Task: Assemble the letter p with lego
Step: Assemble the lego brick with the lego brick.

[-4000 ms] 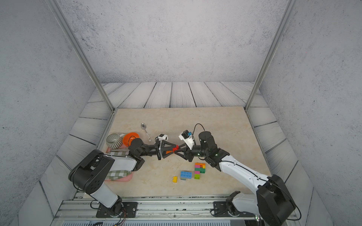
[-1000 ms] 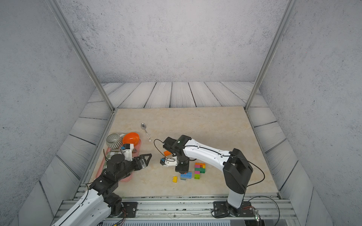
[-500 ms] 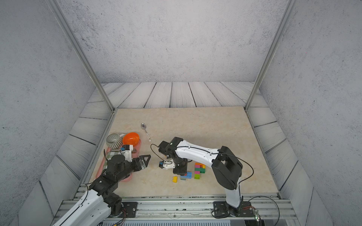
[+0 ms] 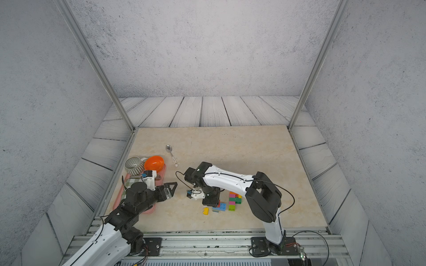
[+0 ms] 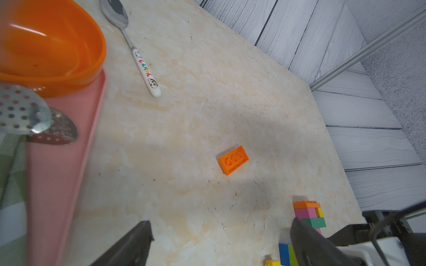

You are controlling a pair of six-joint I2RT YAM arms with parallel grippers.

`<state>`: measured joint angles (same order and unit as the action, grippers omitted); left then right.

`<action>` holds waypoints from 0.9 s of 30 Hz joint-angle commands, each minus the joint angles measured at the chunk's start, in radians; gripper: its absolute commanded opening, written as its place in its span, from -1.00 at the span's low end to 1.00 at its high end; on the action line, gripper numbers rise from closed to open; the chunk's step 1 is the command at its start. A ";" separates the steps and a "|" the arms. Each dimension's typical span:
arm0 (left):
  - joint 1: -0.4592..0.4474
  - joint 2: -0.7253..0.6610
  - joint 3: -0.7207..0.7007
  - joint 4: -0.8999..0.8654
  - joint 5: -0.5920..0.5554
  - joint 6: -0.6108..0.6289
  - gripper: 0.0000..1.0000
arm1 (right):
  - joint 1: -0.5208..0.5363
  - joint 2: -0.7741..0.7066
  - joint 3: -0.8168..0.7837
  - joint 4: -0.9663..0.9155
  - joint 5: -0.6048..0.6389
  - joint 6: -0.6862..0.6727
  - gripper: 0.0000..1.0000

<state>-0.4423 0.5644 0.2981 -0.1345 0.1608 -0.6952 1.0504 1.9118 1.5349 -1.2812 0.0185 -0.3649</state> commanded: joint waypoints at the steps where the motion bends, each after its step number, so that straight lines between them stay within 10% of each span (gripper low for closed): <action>1: 0.008 -0.013 -0.009 -0.014 -0.010 0.022 0.96 | 0.010 0.037 0.023 -0.019 0.008 0.042 -1.00; 27: 0.008 -0.036 -0.007 -0.028 -0.016 0.031 0.96 | 0.031 0.003 -0.095 0.091 -0.002 0.063 -1.00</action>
<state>-0.4423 0.5354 0.2981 -0.1551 0.1593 -0.6815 1.0737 1.8919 1.4857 -1.2343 0.0341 -0.2985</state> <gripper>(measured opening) 0.982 0.352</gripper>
